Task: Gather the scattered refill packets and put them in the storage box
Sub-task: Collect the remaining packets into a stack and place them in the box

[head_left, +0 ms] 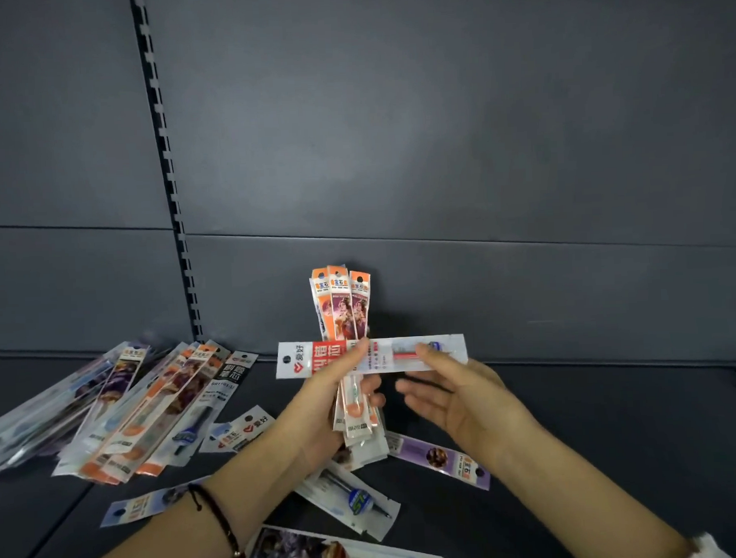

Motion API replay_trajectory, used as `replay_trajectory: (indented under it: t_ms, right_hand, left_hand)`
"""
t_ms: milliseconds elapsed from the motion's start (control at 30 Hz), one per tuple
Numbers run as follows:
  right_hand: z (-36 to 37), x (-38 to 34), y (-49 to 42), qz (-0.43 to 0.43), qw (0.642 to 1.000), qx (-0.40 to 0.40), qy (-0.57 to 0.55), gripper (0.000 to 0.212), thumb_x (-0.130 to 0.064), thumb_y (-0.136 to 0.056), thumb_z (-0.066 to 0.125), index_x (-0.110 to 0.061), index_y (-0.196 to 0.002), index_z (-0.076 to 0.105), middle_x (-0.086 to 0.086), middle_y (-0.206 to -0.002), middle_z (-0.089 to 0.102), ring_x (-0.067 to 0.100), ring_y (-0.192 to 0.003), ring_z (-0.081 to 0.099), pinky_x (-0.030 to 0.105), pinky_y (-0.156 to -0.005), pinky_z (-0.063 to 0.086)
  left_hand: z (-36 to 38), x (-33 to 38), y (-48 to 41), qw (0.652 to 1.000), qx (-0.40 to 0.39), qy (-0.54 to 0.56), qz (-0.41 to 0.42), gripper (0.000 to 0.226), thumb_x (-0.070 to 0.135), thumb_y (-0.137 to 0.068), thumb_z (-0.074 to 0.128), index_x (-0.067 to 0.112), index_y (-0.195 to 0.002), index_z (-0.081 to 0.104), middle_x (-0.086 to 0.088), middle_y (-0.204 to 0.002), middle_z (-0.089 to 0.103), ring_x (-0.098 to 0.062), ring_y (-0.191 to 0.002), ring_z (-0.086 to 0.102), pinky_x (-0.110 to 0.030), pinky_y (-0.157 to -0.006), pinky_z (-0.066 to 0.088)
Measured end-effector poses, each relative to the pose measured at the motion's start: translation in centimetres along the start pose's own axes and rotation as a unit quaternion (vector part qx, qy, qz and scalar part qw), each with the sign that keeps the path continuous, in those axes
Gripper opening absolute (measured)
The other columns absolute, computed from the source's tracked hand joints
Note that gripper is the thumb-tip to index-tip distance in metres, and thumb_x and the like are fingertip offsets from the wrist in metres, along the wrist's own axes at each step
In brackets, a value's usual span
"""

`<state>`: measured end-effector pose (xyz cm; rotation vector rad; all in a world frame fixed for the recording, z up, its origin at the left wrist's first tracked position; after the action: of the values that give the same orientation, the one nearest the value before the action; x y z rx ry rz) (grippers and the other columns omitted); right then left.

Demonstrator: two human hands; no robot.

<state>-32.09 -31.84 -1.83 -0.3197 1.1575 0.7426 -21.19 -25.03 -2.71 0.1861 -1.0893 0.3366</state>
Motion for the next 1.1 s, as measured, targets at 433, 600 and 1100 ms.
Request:
replay_trajectory:
  t_ms: [433, 600, 1100]
  right_hand:
    - [4.4, 0.3, 2.0, -0.085, 0.923, -0.108, 0.360, 0.020, -0.028, -0.083, 0.072, -0.012, -0.071, 0.074, 0.002, -0.060, 0.068, 0.004, -0.056, 0.062, 0.023, -0.058, 0.050]
    - [3.5, -2.1, 1.6, -0.142, 0.891, -0.073, 0.426, 0.036, -0.038, -0.087, 0.064, -0.011, -0.063, 0.071, -0.011, -0.045, 0.059, -0.003, -0.041, 0.050, 0.014, -0.049, 0.039]
    - [0.1, -1.0, -0.8, -0.113, 0.721, -0.059, 0.681, 0.007, -0.034, -0.072, 0.074, -0.029, -0.071, 0.069, -0.012, -0.076, 0.067, 0.004, -0.072, 0.063, 0.037, -0.073, 0.057]
  left_hand:
    - [0.1, 1.5, -0.2, 0.995, 0.047, -0.031, 0.085, 0.041, 0.044, -0.076, 0.065, 0.014, -0.104, 0.064, 0.000, -0.079, 0.064, -0.011, -0.068, 0.059, -0.026, -0.057, 0.051]
    - [0.2, 1.4, -0.2, 0.998, 0.014, 0.000, 0.058, 0.013, 0.024, -0.090, 0.061, 0.014, -0.082, 0.058, -0.002, -0.071, 0.058, -0.015, -0.064, 0.059, -0.034, -0.063, 0.054]
    - [-4.1, 4.6, -0.4, 0.984, 0.062, 0.158, 0.061, 0.037, 0.055, -0.091, 0.047, 0.020, -0.090, 0.057, 0.004, -0.061, 0.050, -0.005, -0.041, 0.041, -0.017, -0.042, 0.036]
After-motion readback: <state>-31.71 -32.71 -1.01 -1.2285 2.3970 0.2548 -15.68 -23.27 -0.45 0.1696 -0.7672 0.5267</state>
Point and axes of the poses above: each hand's wrist, its own y-axis away from the middle knuckle, its own z-axis out of the palm, x = y × z, the point moved 10 cm from there along -y, towards the middle knuckle
